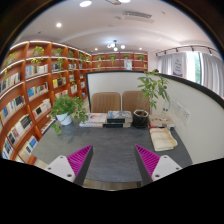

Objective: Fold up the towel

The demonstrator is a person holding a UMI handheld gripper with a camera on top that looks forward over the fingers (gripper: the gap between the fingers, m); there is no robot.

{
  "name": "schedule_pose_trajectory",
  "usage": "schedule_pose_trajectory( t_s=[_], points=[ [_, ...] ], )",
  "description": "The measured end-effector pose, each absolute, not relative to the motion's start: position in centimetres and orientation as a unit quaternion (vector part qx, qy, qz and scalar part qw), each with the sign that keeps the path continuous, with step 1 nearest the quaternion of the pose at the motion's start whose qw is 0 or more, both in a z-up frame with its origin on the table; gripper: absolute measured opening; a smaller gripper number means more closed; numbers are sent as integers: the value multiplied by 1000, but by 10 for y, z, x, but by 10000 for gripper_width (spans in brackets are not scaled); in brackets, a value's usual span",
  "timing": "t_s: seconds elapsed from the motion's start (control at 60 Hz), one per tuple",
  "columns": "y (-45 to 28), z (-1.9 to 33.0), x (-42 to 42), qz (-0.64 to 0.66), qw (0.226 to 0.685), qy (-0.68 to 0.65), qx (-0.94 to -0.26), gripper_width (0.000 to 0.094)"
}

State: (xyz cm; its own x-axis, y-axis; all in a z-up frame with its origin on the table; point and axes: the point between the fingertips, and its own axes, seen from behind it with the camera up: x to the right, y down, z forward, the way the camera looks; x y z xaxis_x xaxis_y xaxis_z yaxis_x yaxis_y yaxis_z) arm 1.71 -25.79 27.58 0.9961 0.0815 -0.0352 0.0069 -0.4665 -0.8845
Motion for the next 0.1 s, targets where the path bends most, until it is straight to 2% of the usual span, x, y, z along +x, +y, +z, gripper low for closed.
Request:
schedule_pose_trajectory(
  t_s=[0.1],
  points=[
    [-261,274,15,37,517,-24,-855,822]
  ],
)
